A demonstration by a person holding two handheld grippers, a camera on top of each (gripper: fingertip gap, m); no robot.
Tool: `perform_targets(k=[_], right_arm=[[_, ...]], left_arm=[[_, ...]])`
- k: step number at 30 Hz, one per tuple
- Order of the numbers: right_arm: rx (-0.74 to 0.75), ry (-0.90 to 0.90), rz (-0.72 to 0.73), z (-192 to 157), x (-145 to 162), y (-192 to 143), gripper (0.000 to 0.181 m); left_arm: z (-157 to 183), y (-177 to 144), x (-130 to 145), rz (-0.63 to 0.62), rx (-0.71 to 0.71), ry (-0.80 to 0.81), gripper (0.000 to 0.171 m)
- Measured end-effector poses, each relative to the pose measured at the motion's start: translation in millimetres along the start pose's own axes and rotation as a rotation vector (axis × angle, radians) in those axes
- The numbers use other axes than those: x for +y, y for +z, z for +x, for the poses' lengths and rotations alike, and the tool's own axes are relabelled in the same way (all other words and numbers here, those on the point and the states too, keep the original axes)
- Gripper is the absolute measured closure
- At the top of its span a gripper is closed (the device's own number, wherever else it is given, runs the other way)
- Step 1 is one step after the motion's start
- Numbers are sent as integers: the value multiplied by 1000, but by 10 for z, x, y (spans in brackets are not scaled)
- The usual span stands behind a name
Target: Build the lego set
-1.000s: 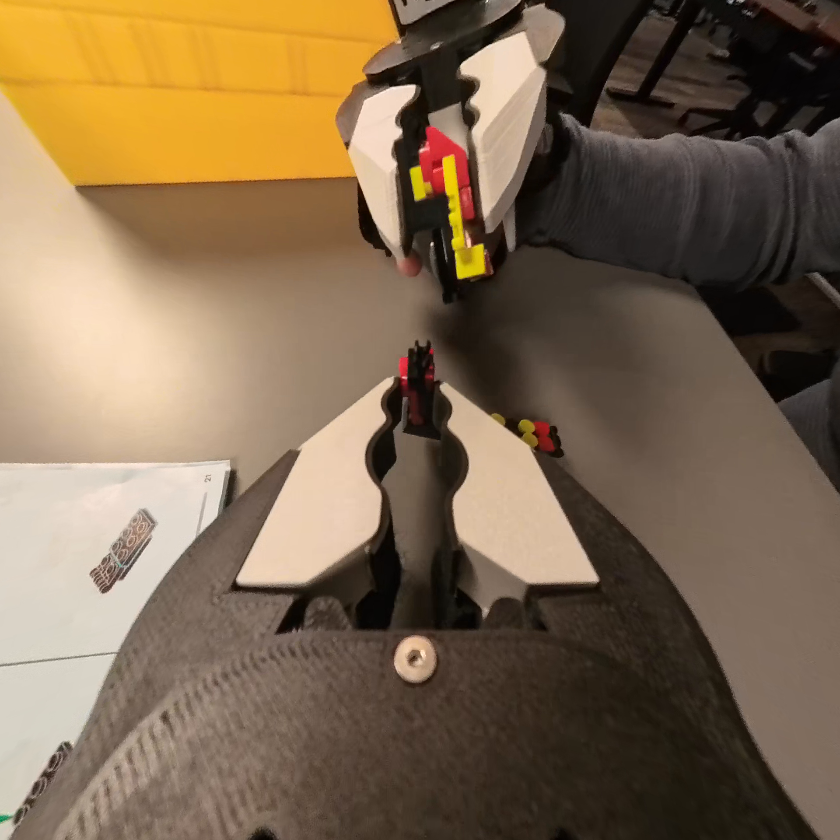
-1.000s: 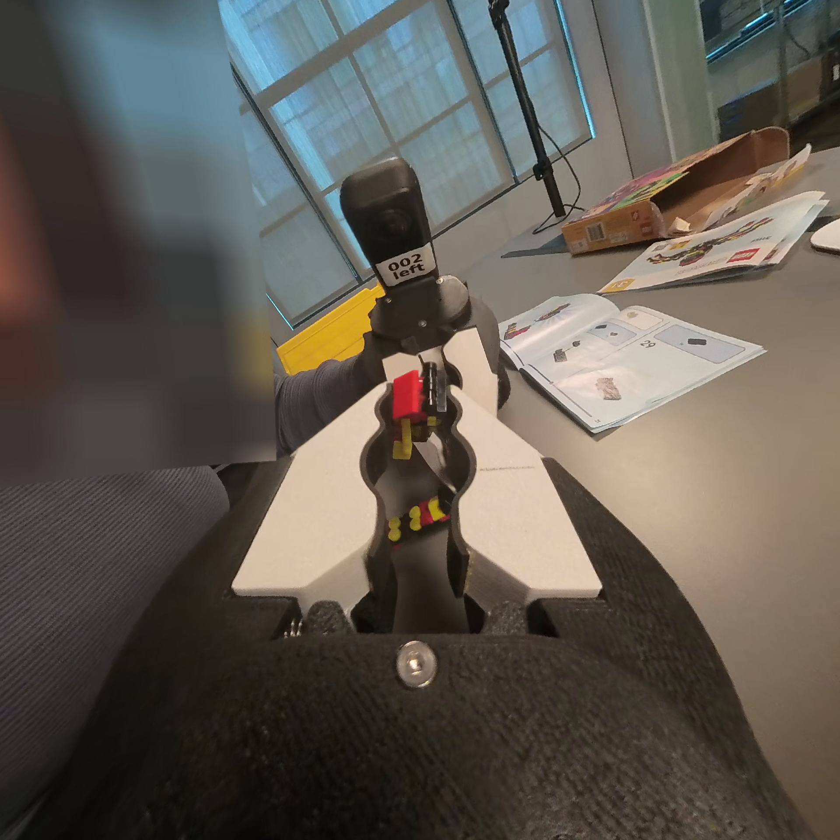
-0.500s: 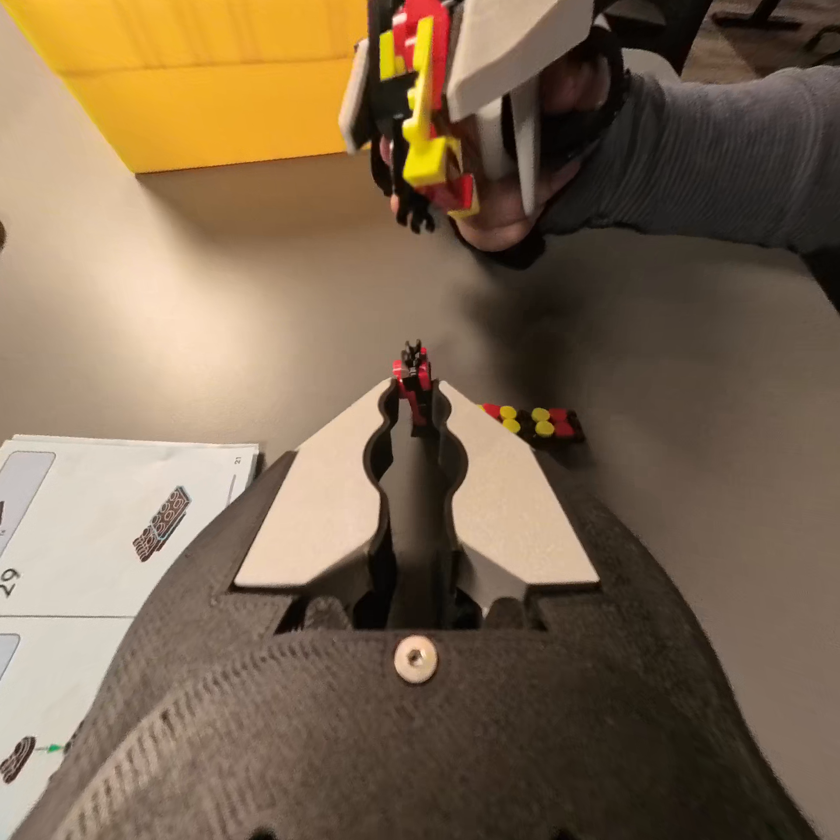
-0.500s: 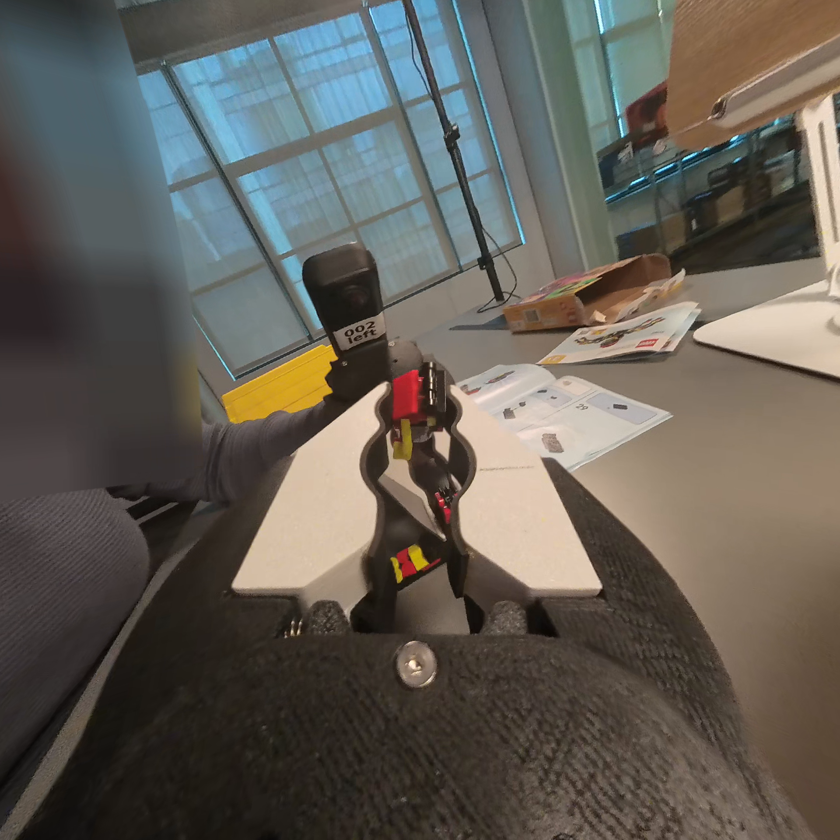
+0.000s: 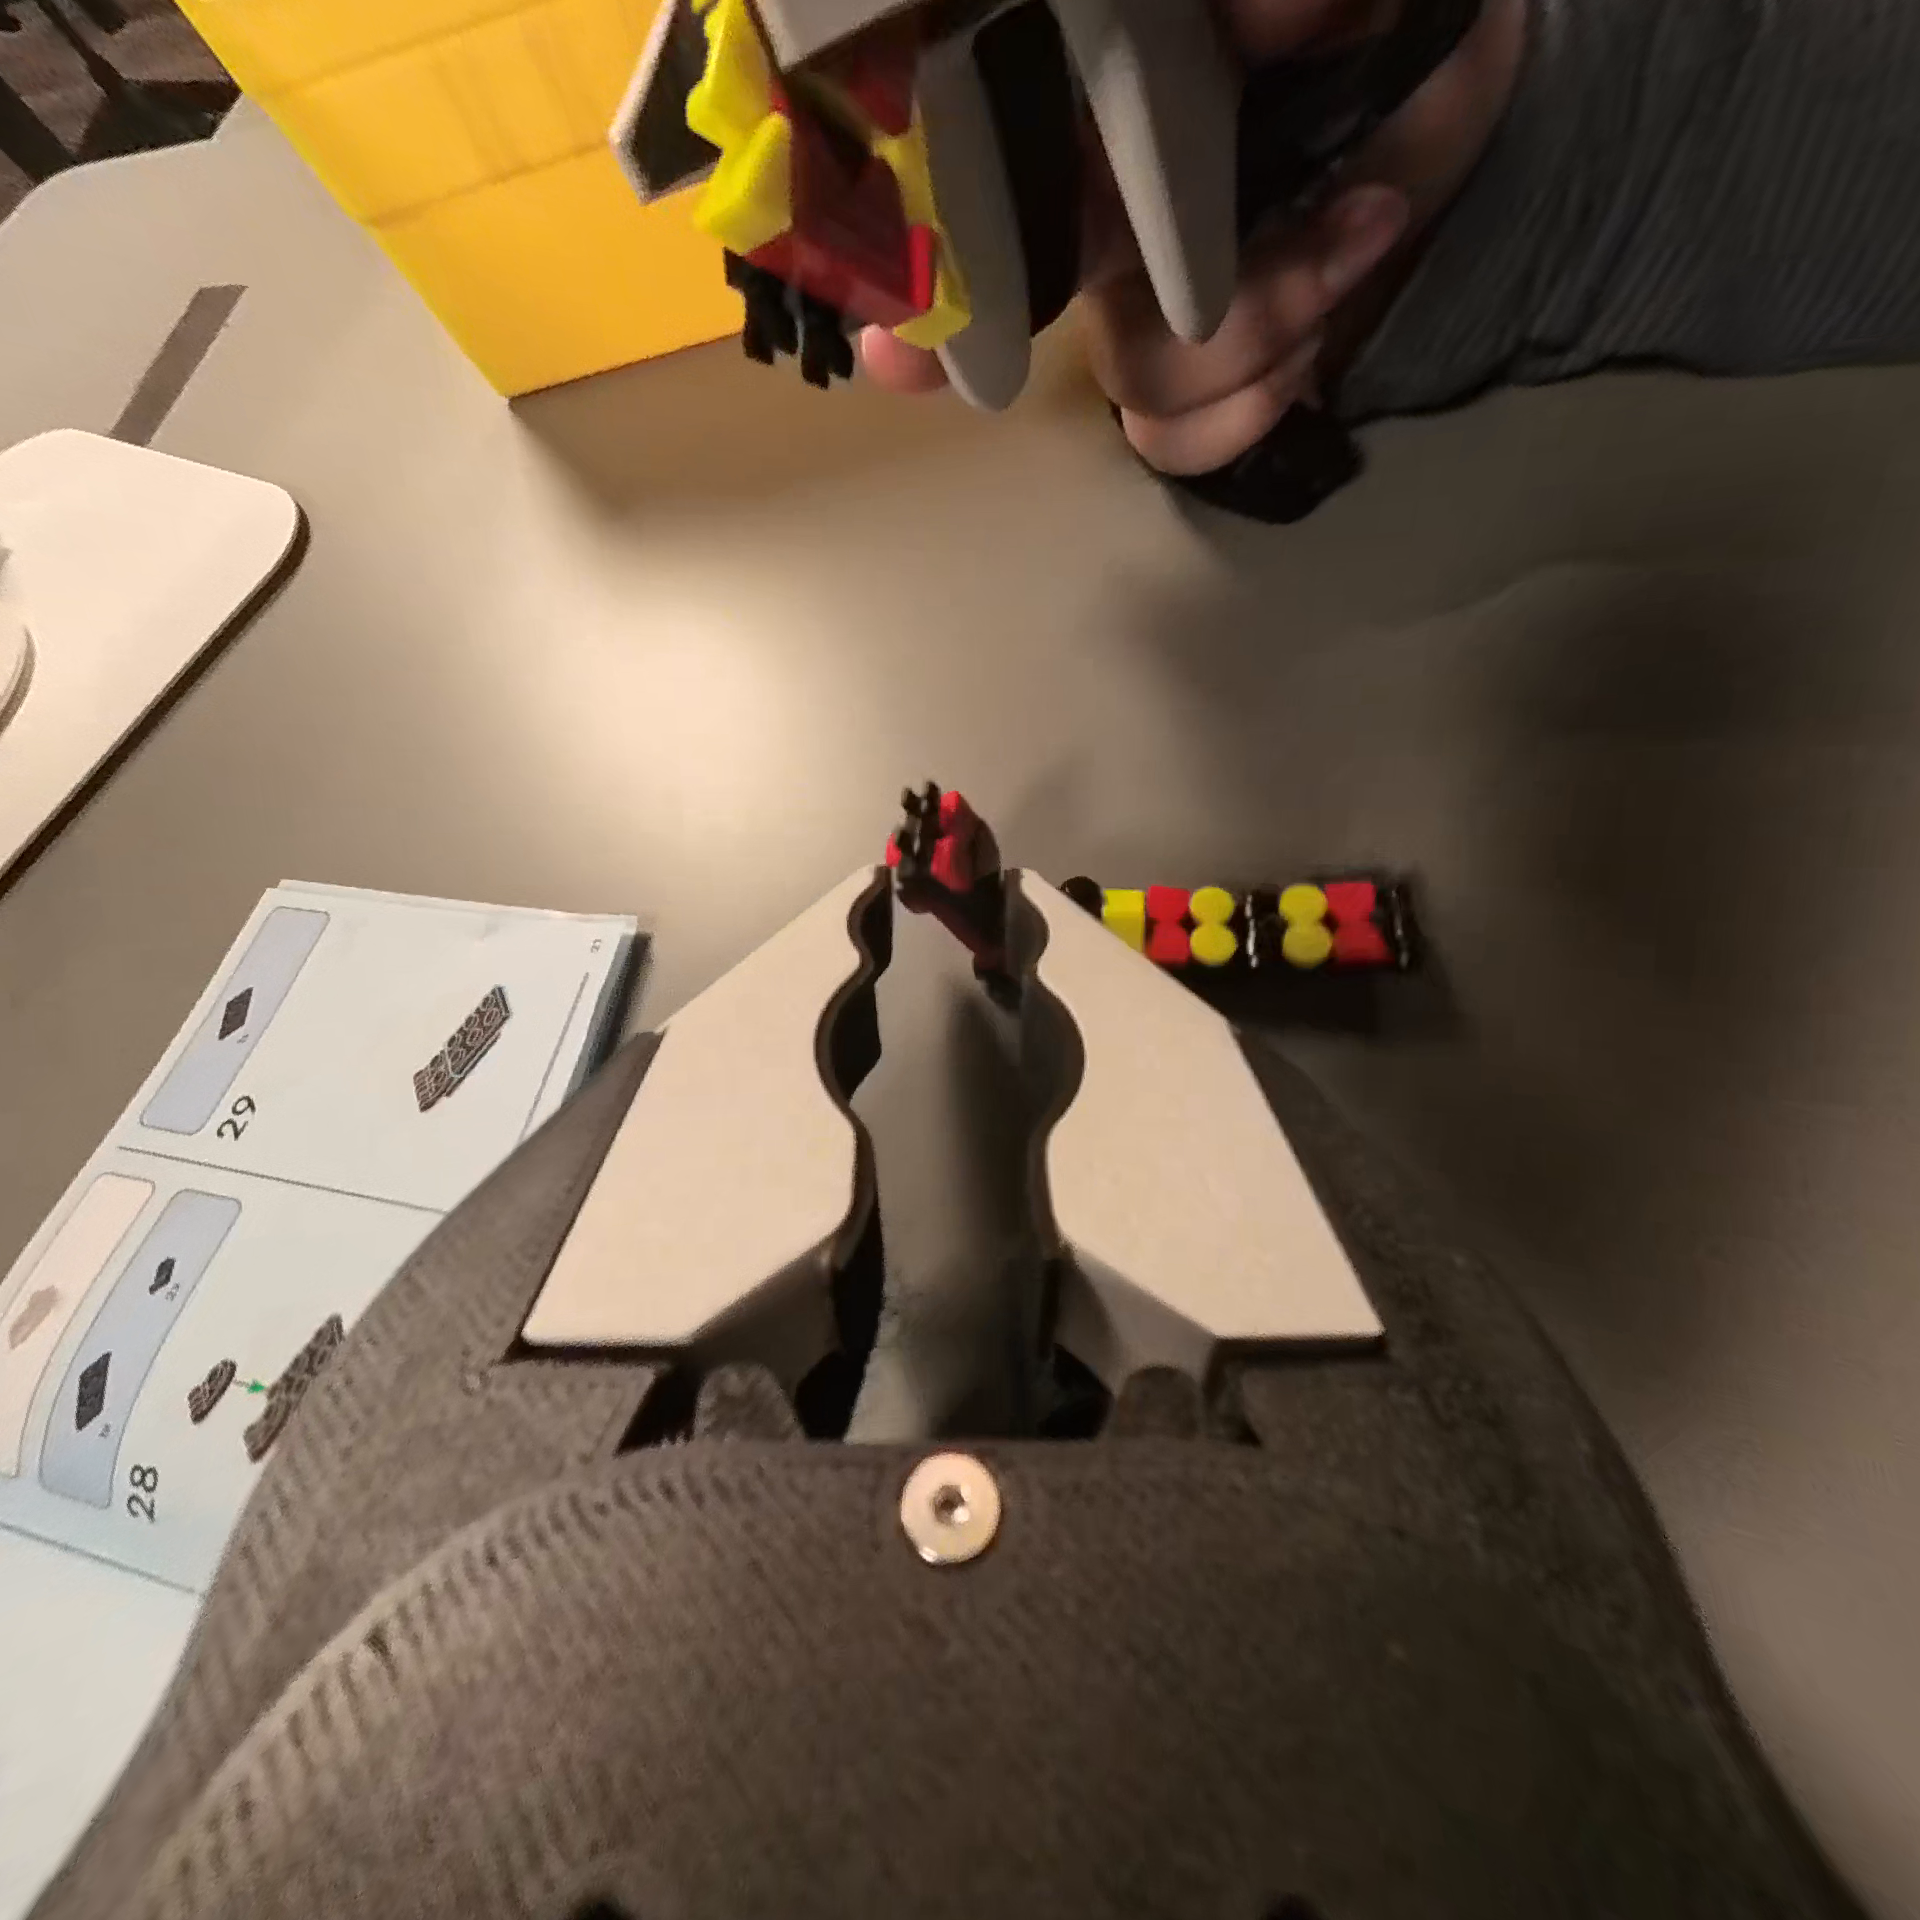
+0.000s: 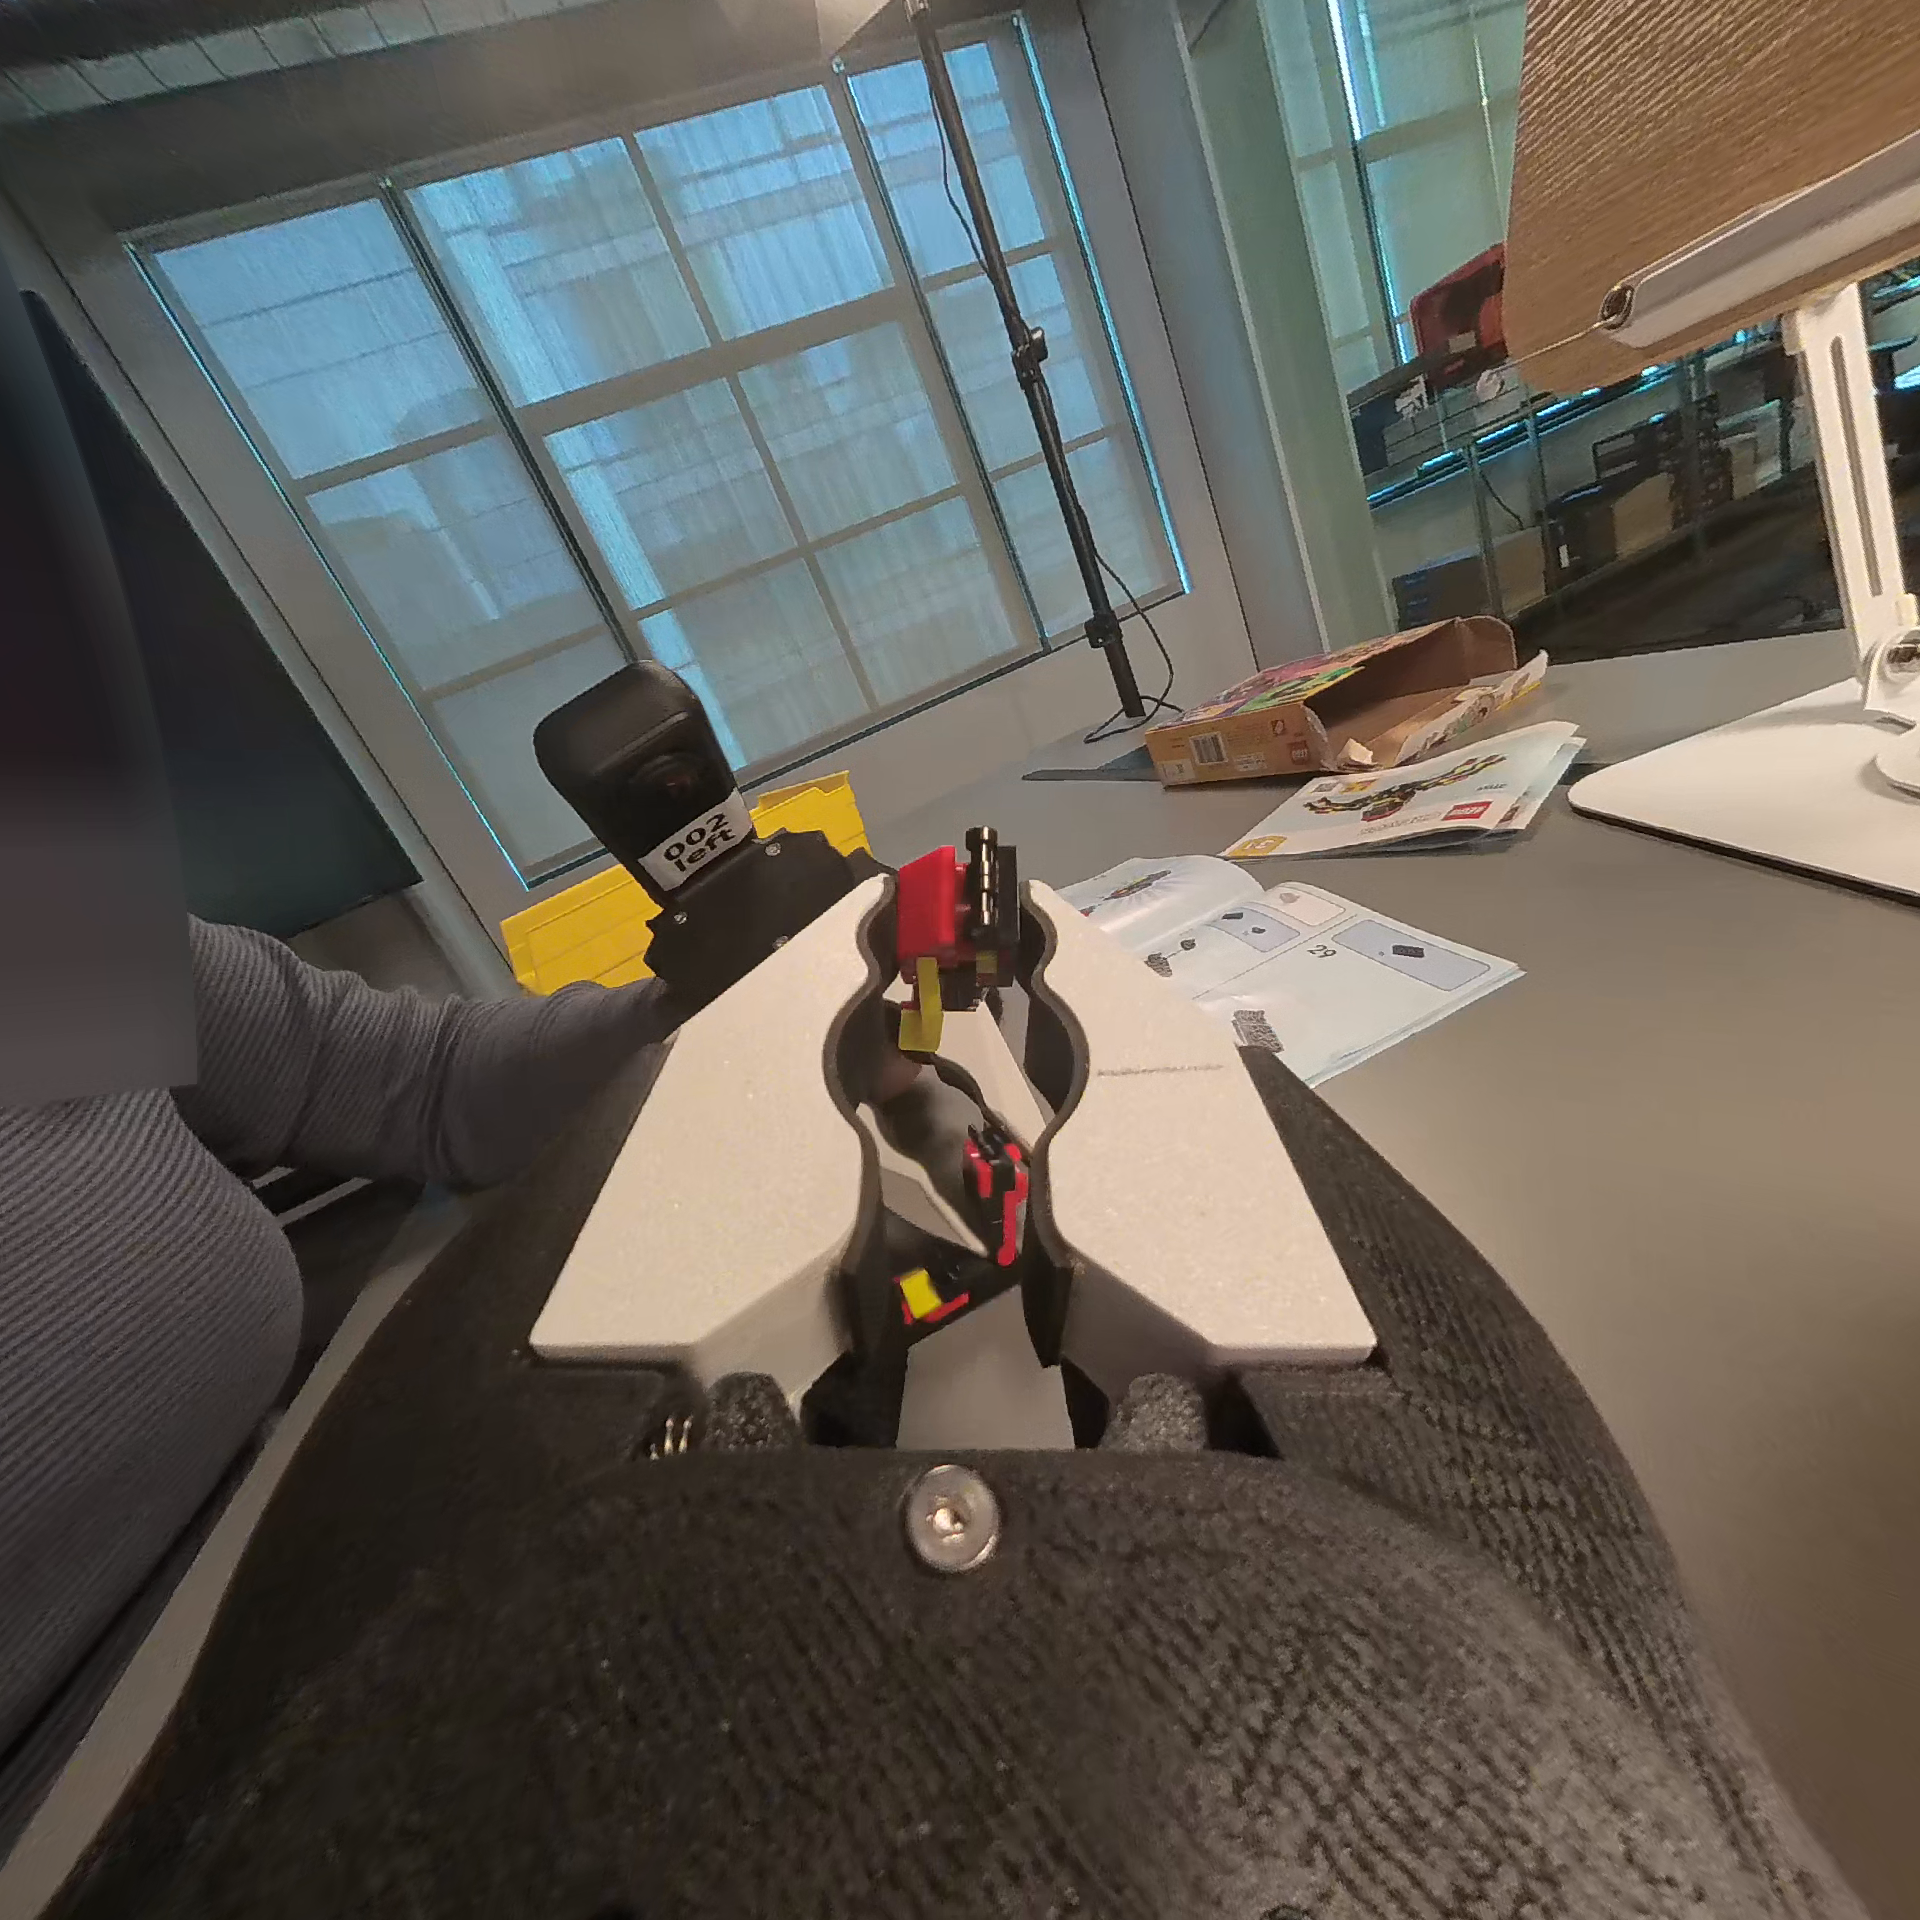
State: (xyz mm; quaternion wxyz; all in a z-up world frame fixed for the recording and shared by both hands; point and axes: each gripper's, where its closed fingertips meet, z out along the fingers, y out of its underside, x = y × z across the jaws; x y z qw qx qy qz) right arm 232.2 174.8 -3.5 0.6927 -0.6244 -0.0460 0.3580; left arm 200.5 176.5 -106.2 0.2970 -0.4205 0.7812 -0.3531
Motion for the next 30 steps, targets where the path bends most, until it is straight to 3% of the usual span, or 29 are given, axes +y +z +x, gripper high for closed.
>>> perform_targets(k=[7,30], right_arm=[[0,3,2,-1,1,-3,162],[4,10,2,8,-1,-7,162]], left_arm=[[-5,-23,3,7,13,-51,143],[-3,-29,1,14,87,-137,139]])
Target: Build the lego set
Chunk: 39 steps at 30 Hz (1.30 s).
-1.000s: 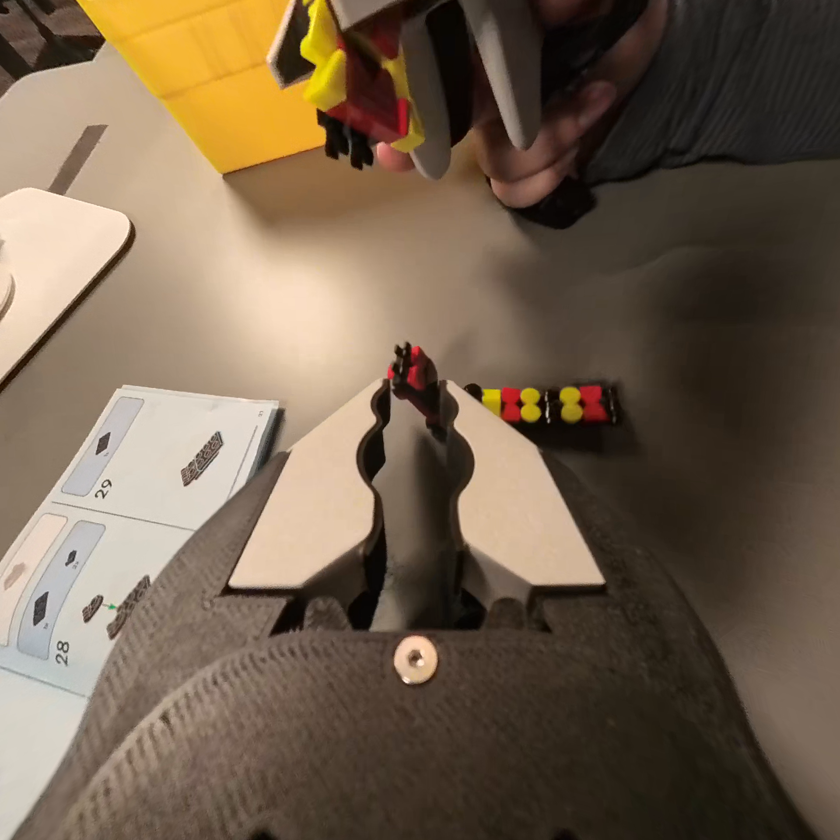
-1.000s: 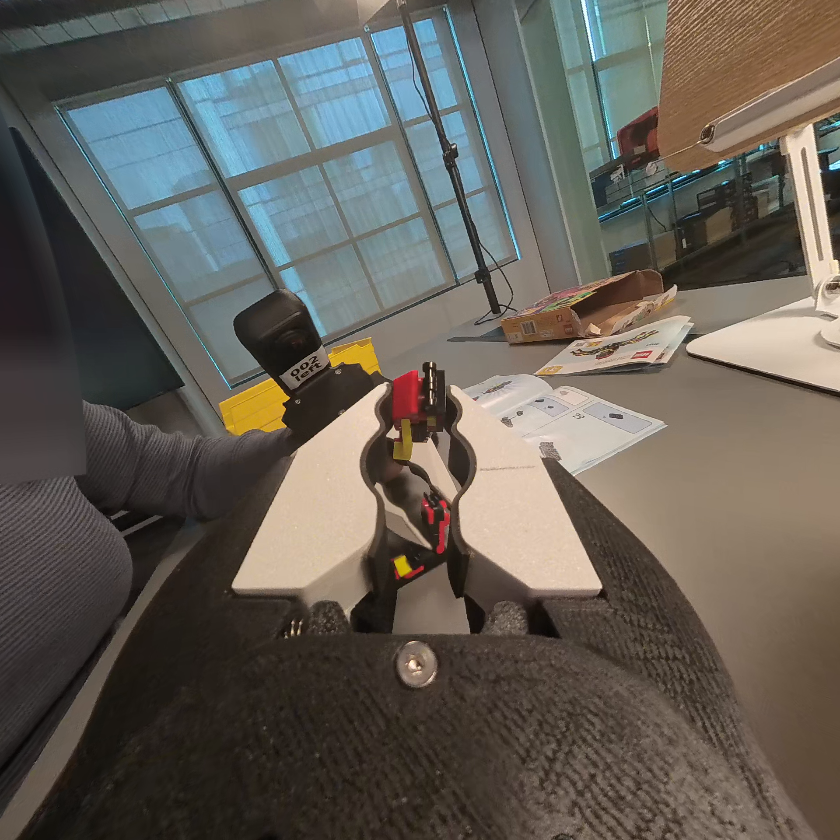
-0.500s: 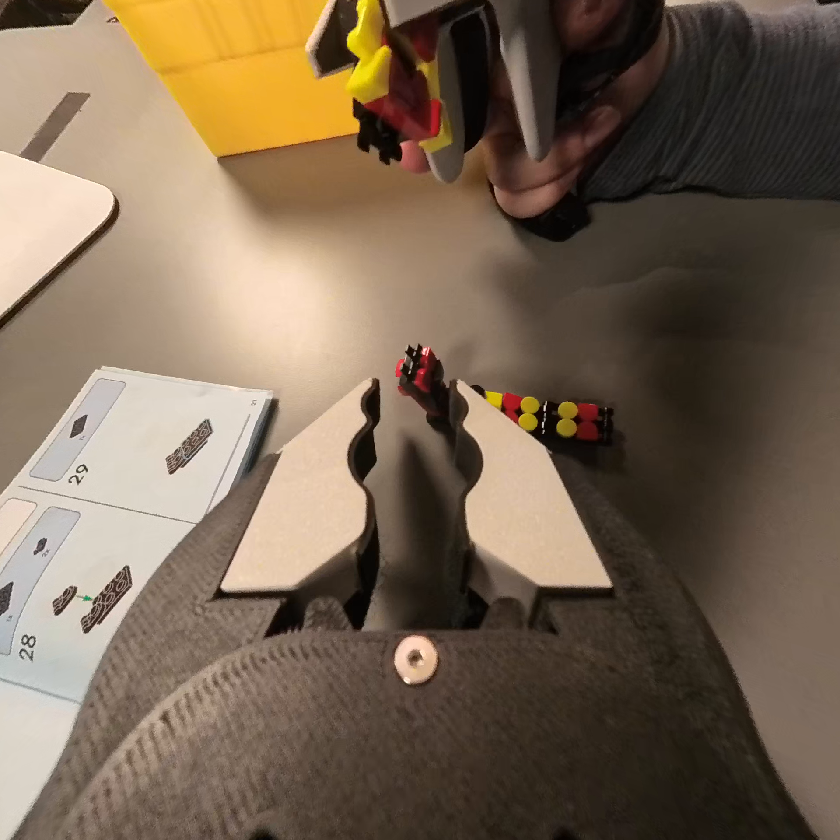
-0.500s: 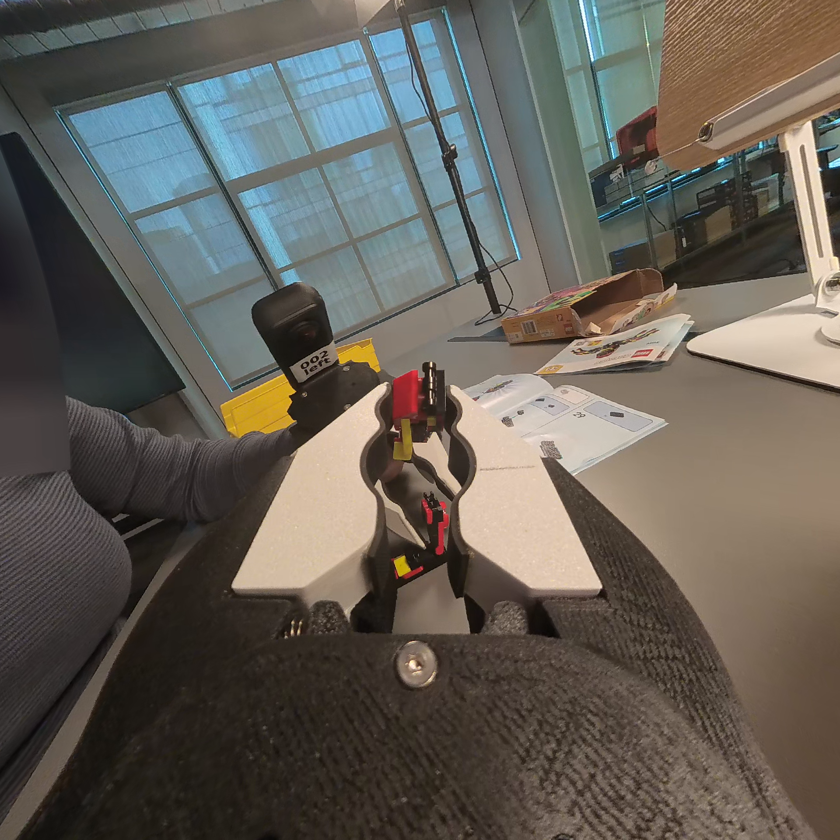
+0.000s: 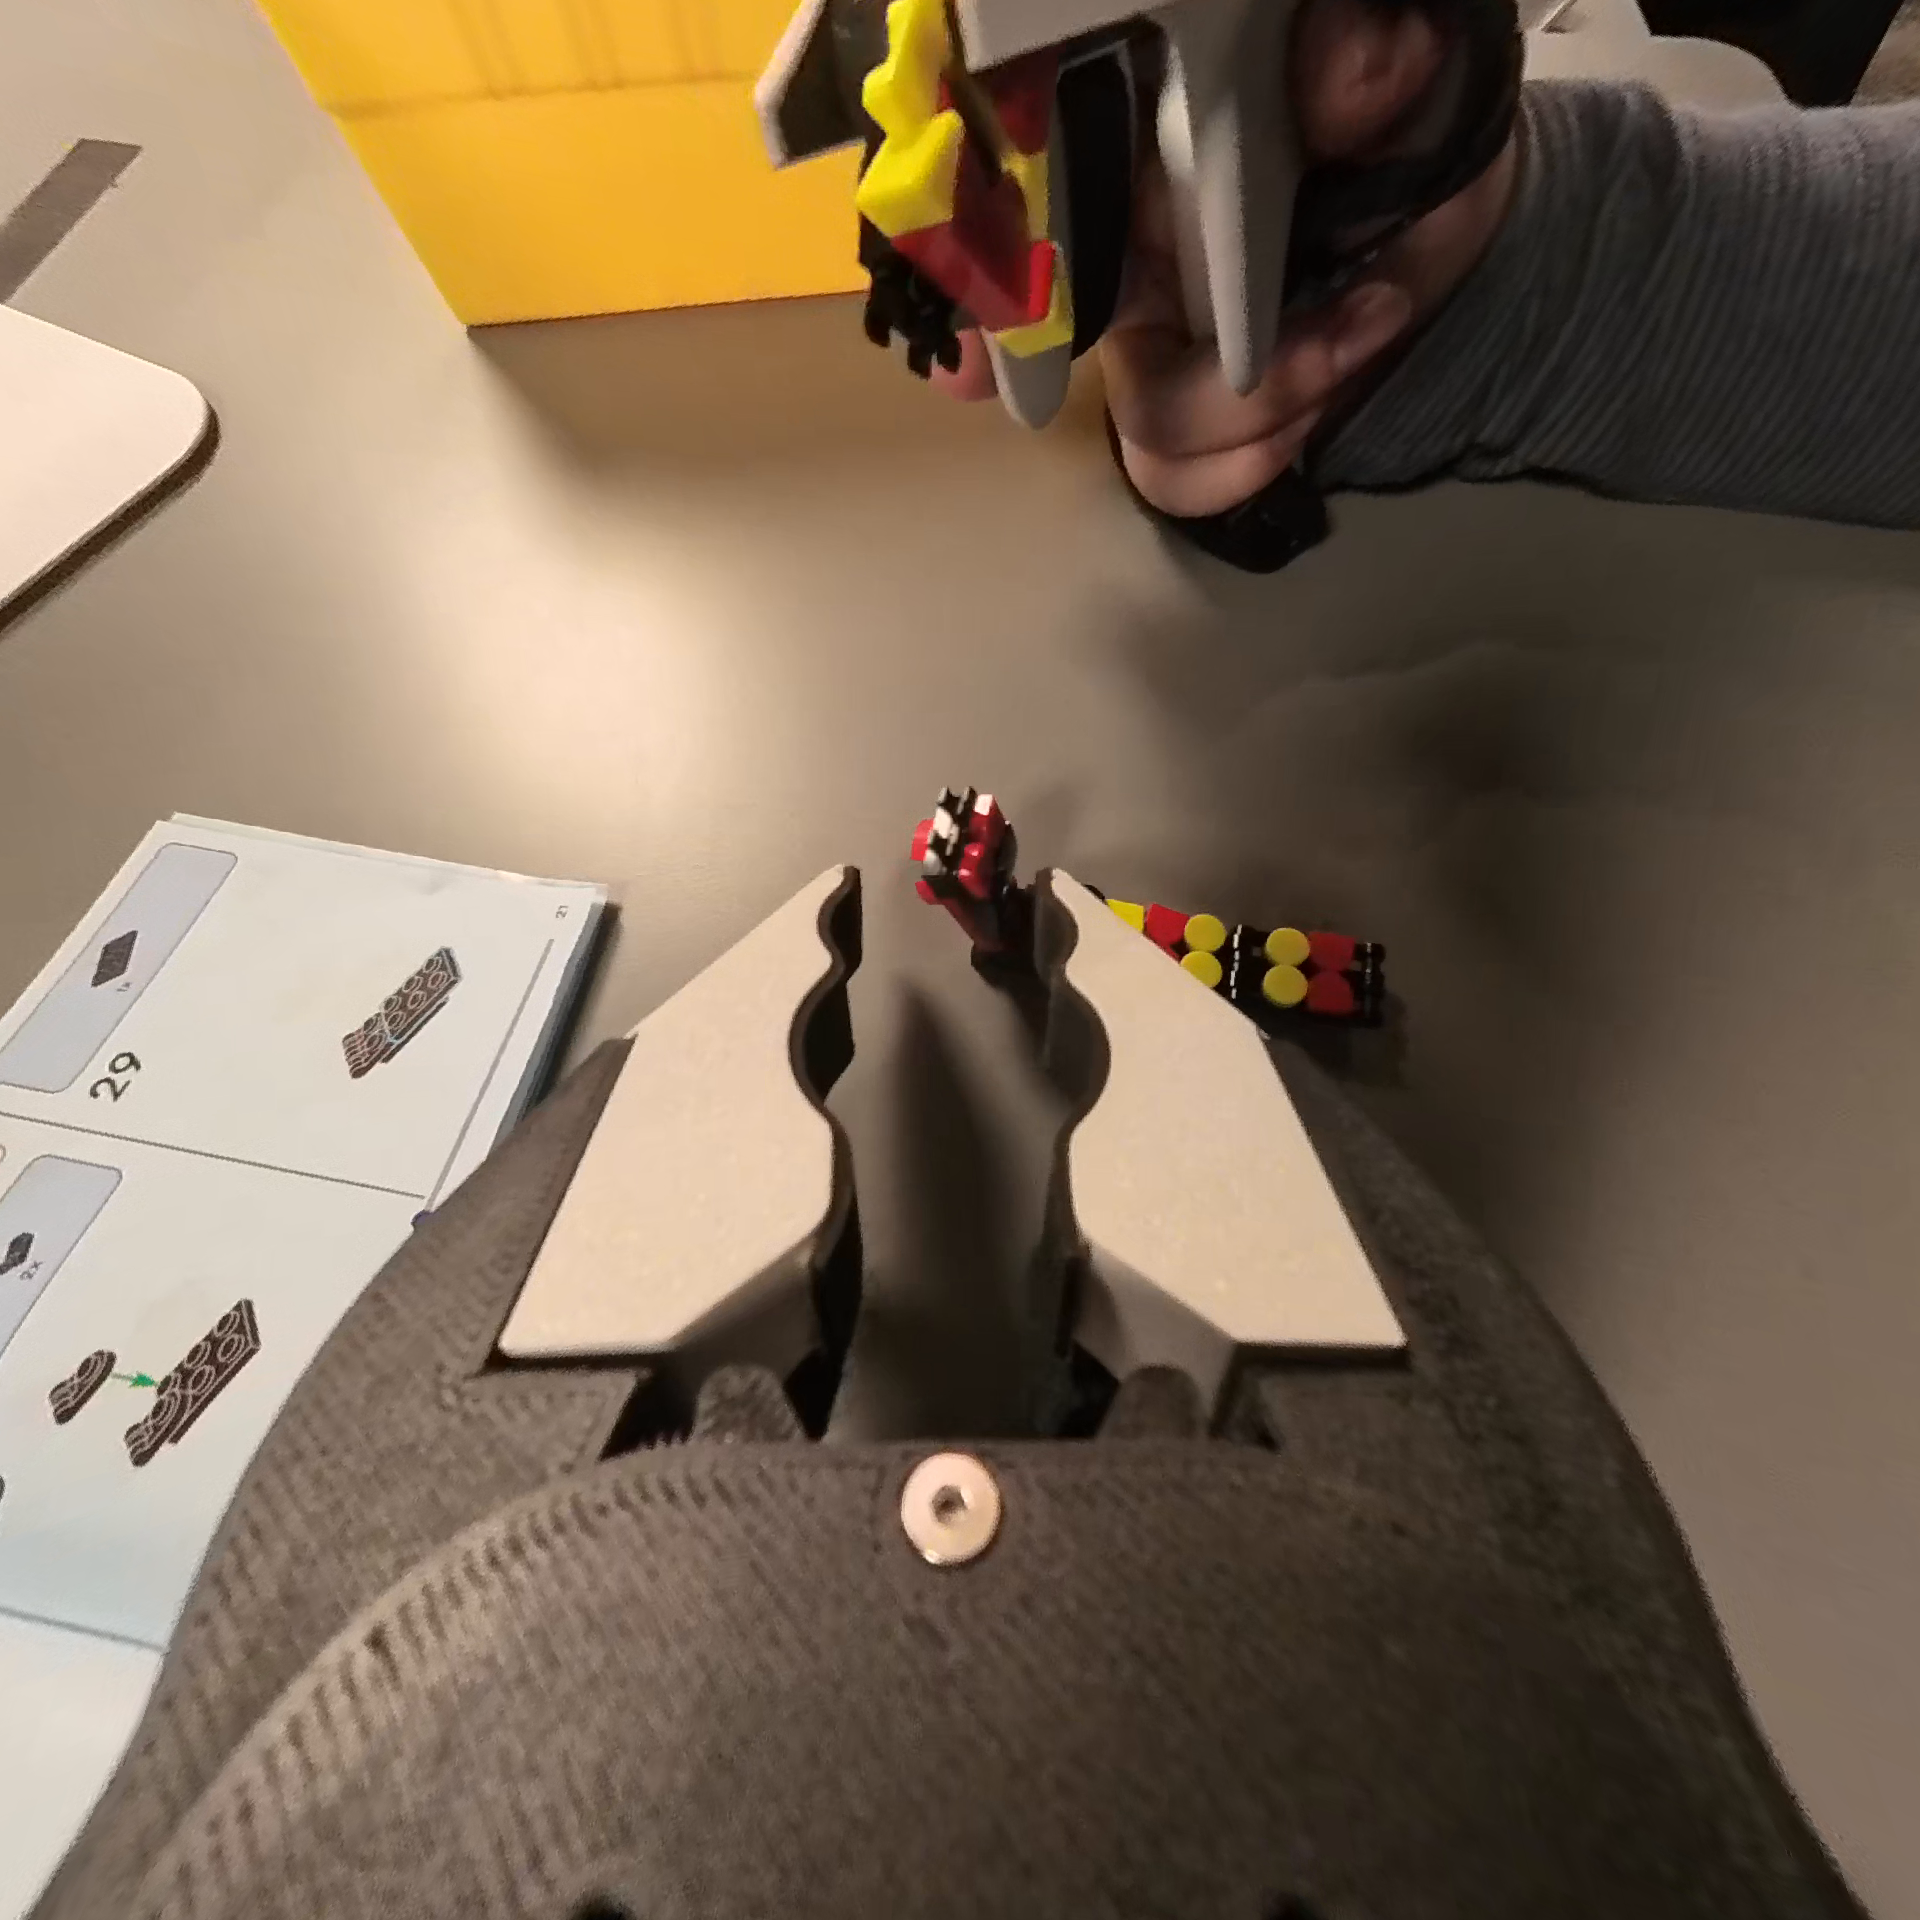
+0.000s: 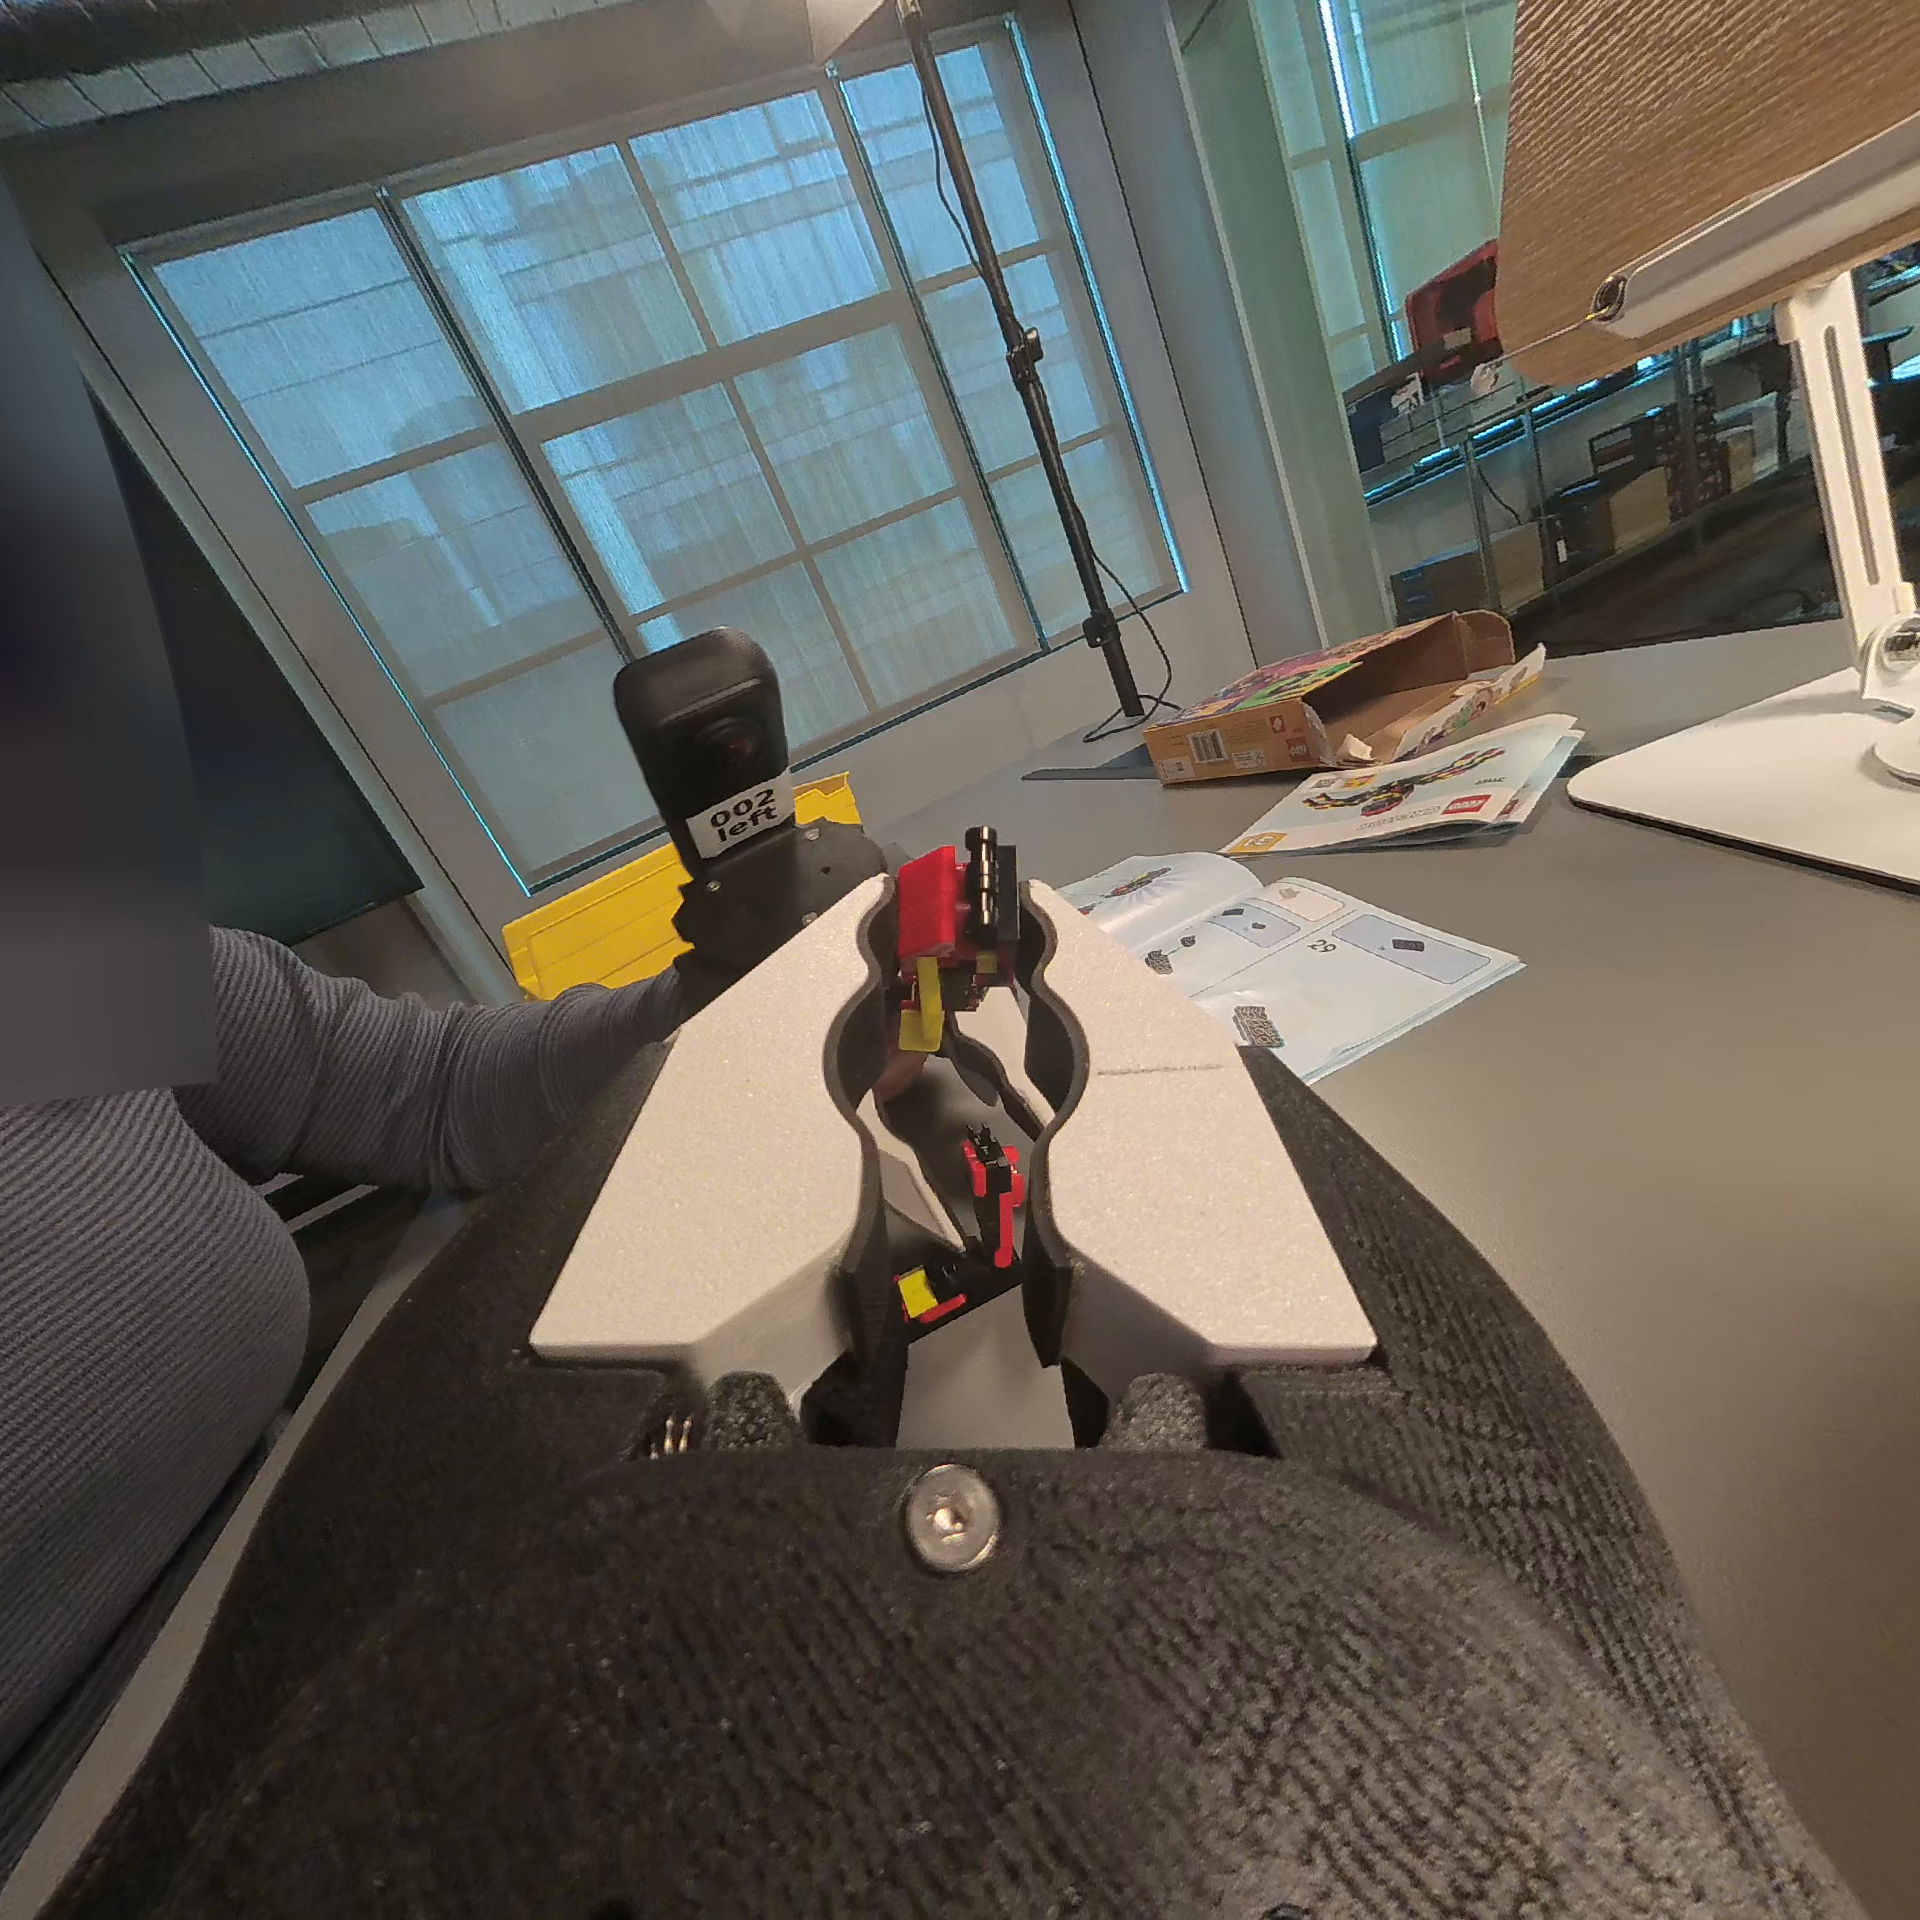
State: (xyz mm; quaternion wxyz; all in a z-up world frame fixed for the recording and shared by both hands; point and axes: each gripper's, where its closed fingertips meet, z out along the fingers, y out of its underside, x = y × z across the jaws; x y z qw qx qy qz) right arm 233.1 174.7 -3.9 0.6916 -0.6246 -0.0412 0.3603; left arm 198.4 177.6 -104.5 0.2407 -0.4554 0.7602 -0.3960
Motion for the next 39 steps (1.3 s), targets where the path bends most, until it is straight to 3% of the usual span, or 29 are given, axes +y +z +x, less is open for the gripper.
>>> perform_targets(k=[14,20,23,29,35,39], right_arm=[[-3,3,-3,-1,4,2,162],[-4,5,-5,-2,7,4,161],[-5,5,-6,-3,8,5,161],[-8,6,-8,-5,12,8,161],[-8,6,-7,-6,10,8,161],[-11,9,-8,-7,11,11,161]], left_arm=[[54,-19,-18,14,73,-35,142],[34,-24,-21,17,46,-25,155],[-36,-59,15,11,-25,-65,156],[-244,-379,229,3,-354,-208,156],[-180,-752,499,-45,-586,-274,155],[-84,-910,595,-48,-664,-318,155]])
